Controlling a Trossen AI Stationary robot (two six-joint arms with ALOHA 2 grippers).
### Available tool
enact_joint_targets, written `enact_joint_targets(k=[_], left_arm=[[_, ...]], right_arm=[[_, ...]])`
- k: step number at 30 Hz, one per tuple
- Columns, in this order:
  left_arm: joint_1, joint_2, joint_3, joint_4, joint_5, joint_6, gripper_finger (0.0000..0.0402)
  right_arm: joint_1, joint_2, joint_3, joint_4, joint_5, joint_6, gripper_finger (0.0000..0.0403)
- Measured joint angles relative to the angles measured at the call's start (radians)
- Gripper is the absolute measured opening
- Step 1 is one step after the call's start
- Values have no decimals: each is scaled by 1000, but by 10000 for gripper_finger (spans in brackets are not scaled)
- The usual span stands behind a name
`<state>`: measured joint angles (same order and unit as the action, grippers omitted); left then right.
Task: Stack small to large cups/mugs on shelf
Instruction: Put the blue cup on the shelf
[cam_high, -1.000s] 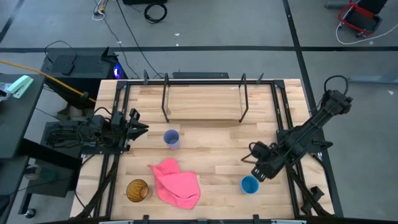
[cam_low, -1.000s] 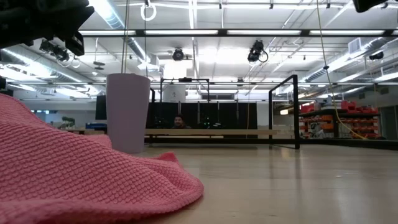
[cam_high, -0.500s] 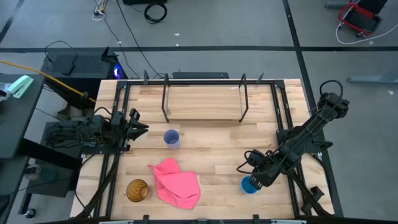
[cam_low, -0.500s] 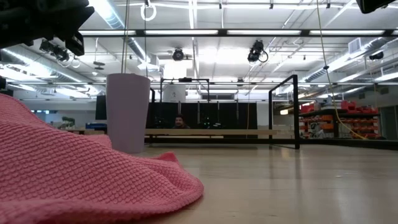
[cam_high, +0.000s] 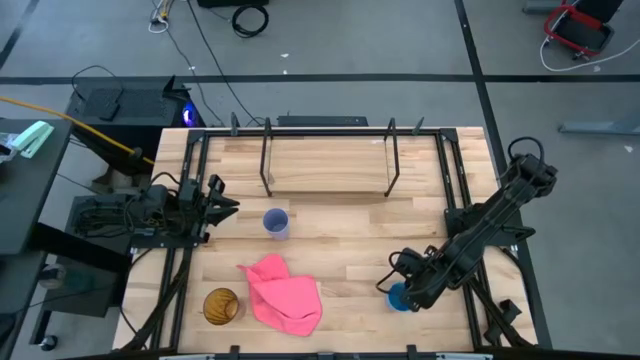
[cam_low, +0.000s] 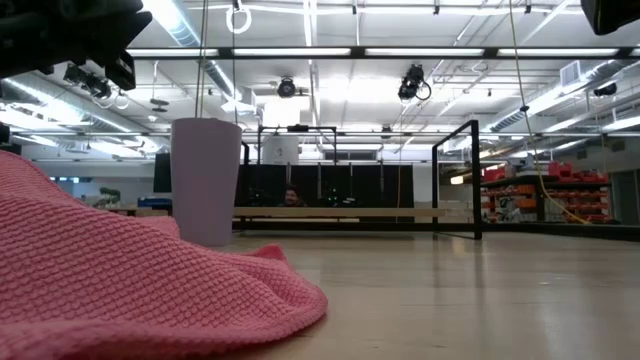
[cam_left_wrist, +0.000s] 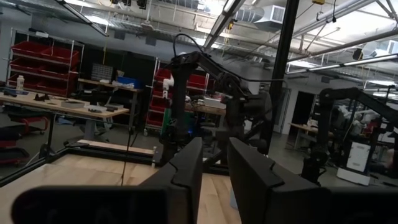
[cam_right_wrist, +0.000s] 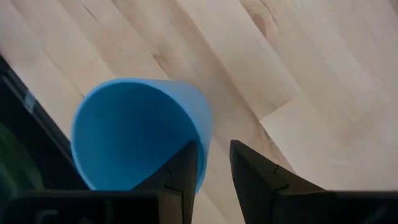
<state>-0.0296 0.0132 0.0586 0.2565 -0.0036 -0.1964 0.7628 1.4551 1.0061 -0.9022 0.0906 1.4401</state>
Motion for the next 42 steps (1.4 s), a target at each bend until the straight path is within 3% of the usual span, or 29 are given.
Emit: enact_joint_targets(k=[28, 42], left_arm=[[0, 0, 0, 0, 0, 0, 84], [0, 0, 0, 0, 0, 0, 78]], right_arm=[[-23, 47, 0, -20, 1, -37, 100], [-58, 46, 0, -31, 6, -125, 10]])
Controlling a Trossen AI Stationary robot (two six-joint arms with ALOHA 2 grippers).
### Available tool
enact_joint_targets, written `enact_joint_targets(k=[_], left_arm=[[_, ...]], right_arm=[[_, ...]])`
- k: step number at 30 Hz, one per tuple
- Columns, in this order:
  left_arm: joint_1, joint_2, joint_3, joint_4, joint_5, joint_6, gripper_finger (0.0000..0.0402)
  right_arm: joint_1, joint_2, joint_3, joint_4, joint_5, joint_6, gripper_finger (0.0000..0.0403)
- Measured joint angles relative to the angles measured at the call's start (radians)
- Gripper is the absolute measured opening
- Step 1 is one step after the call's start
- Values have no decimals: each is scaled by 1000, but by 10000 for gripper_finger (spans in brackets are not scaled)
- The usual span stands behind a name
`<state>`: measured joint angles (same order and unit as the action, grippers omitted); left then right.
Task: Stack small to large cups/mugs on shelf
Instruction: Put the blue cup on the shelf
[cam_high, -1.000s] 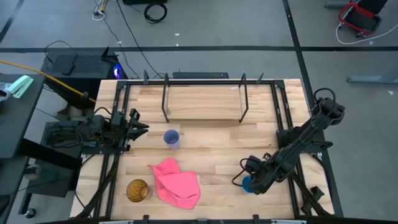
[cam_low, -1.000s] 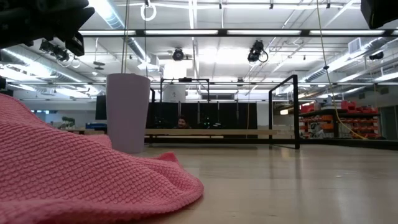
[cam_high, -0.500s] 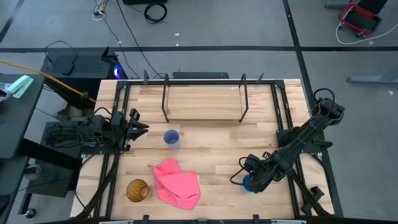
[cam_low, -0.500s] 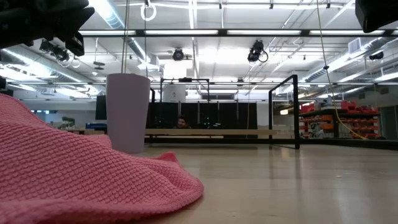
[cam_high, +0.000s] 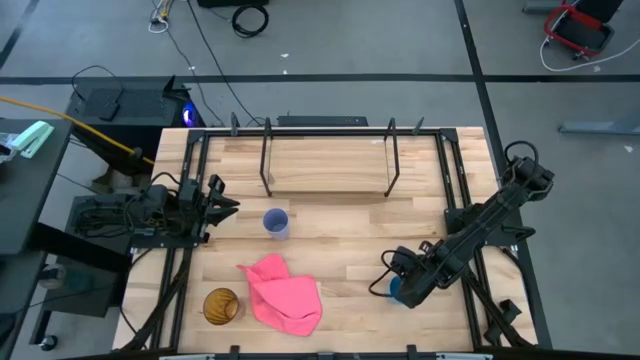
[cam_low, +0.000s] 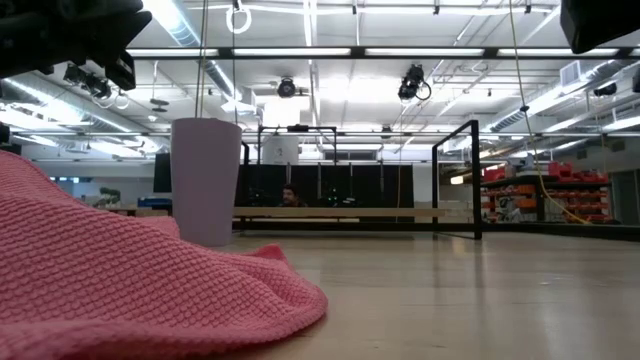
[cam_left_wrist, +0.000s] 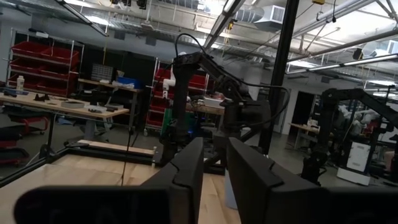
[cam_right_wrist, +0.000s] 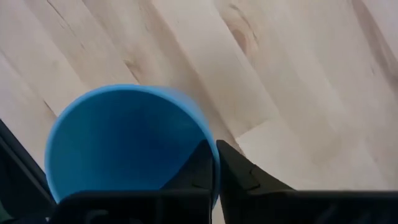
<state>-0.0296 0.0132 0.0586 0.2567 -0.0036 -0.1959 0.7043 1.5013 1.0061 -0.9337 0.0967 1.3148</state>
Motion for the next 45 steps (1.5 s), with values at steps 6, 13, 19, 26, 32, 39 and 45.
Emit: enact_joint_targets(k=[6, 13, 19, 26, 32, 39, 45], left_arm=[[0, 0, 0, 0, 0, 0, 81], [0, 0, 0, 2, 0, 0, 78], [0, 0, 0, 2, 0, 1, 73], [0, 0, 0, 2, 0, 9, 73], [0, 0, 0, 2, 0, 9, 69], [0, 0, 0, 2, 0, 9, 70], [0, 0, 0, 2, 0, 9, 68]], right_arm=[[-40, -5, 0, -2, 4, -72, 7], [-109, -5, 82, -58, 14, -222, 5], [-190, -5, 238, -202, 92, -369, 4], [-332, -5, 444, -378, 166, -522, 4], [-491, -5, 597, -427, 170, -674, 4], [-708, -5, 762, -475, 172, -815, 4], [-890, -5, 889, -473, 168, -931, 4]])
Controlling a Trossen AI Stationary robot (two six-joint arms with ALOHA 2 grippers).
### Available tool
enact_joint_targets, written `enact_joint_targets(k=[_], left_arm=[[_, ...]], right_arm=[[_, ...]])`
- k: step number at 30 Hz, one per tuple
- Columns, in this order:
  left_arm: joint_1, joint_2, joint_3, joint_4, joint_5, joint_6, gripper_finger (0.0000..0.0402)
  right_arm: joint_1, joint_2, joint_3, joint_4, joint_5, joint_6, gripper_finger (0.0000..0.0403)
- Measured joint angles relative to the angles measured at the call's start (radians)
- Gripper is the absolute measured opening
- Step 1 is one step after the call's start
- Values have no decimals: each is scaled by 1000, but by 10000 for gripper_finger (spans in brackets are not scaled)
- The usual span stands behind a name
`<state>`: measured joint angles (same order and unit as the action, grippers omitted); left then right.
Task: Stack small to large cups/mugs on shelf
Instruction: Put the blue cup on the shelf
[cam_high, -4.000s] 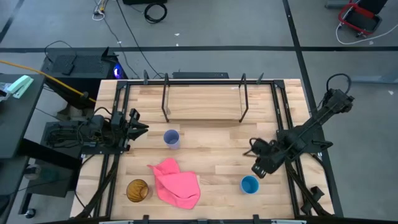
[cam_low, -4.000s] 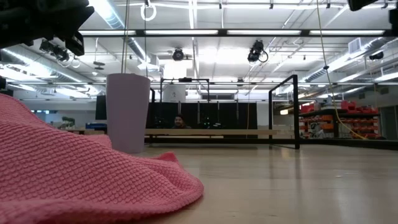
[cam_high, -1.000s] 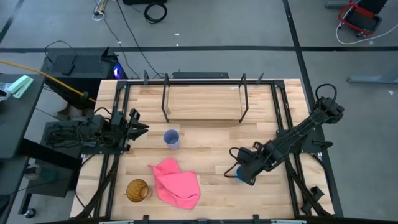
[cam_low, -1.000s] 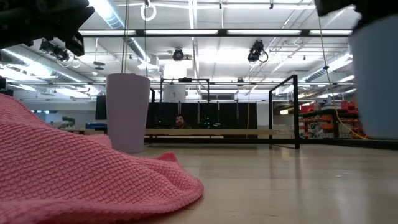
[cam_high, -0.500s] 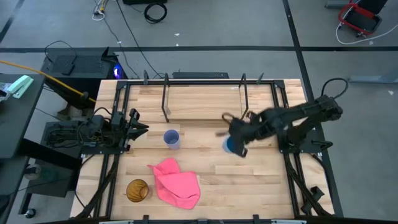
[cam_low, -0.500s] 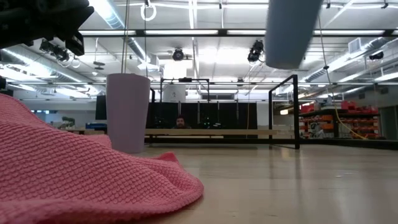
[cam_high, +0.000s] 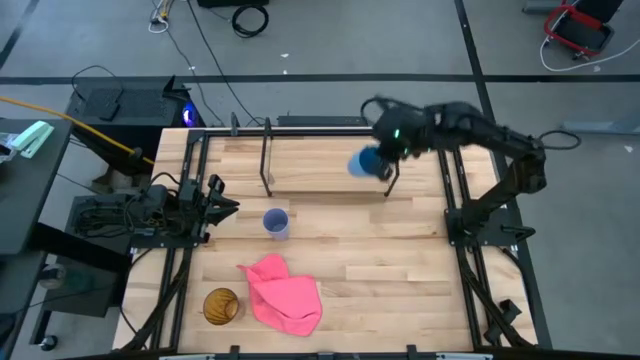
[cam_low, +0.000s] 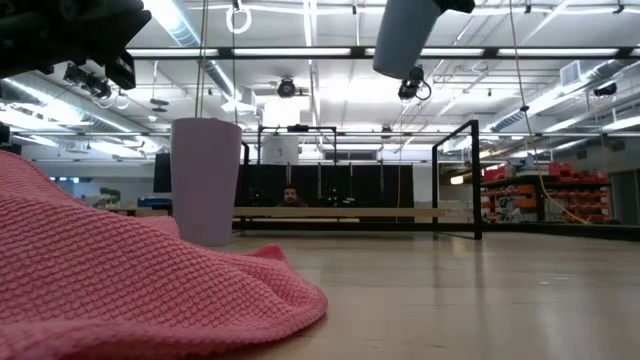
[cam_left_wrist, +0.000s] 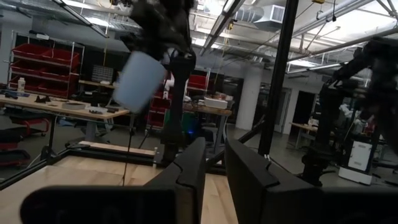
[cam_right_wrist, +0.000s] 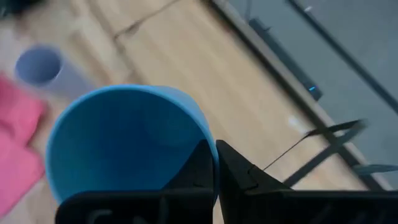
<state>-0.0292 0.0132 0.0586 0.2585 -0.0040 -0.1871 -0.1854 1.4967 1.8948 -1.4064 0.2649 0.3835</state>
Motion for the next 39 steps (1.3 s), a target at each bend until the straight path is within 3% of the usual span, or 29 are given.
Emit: enact_joint_targets(k=[9, 14, 23, 28, 39], left_arm=[[0, 0, 0, 2, -3, 0, 66], [0, 0, 0, 5, -3, 0, 62], [0, 0, 0, 6, -3, -6, 65], [0, 0, 0, 6, -3, -11, 59], [0, 0, 0, 3, -3, -11, 61]], right_arm=[[-255, 0, 129, 2, -6, -40, 4], [-351, 15, 127, 7, -74, -46, 4], [-347, 237, 151, 26, -136, -110, 4], [-381, 349, 193, -54, -135, -135, 4], [-388, 454, 173, -120, -137, -204, 4]])
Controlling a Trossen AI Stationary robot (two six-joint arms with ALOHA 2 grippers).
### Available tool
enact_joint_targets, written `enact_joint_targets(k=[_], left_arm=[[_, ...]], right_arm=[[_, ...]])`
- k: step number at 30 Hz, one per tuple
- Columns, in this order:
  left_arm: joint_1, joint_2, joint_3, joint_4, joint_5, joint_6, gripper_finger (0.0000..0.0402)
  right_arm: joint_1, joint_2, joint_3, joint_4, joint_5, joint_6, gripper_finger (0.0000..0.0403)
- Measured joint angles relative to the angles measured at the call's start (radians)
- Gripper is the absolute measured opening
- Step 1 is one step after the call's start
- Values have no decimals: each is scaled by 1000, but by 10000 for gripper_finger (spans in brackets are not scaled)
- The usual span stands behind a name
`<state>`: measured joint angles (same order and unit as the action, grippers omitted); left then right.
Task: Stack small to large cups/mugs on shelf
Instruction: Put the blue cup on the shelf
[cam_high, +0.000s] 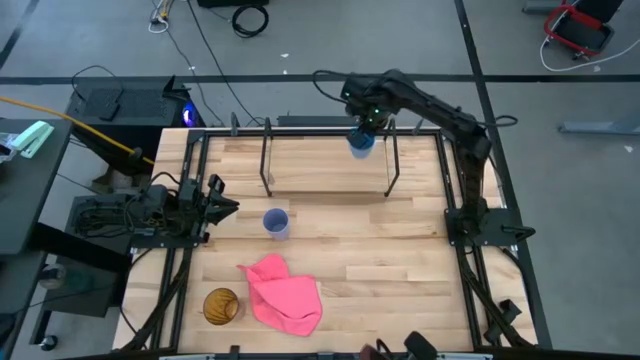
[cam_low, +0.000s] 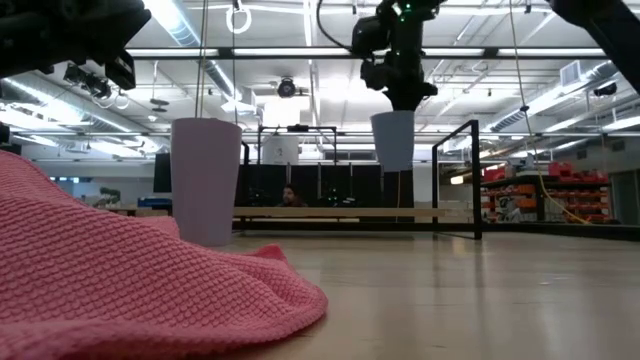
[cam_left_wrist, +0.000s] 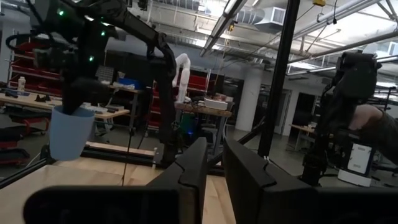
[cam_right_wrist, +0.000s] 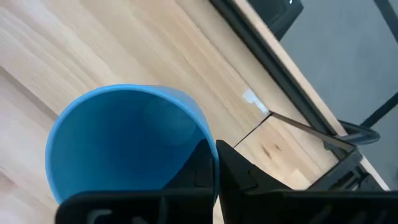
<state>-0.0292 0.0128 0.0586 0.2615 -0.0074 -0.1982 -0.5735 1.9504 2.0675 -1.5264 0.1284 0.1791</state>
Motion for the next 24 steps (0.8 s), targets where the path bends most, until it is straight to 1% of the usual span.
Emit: enact_joint_targets(k=[3, 7, 17, 20, 24], left_arm=[[0, 0, 0, -6, 0, 0, 58], [0, 0, 0, -13, 0, 0, 56], [0, 0, 0, -28, 0, -8, 63], [0, 0, 0, -29, 0, -21, 64], [0, 0, 0, -51, 1, -33, 64]], right_arm=[[-2, 17, -1, -4, -3, -7, 4], [-2, 23, -1, 11, -45, -26, 4], [-2, 24, -15, 13, -53, -43, 4], [-2, 11, -62, 29, -64, -52, 4], [-8, -52, -180, 119, -132, -81, 4]])
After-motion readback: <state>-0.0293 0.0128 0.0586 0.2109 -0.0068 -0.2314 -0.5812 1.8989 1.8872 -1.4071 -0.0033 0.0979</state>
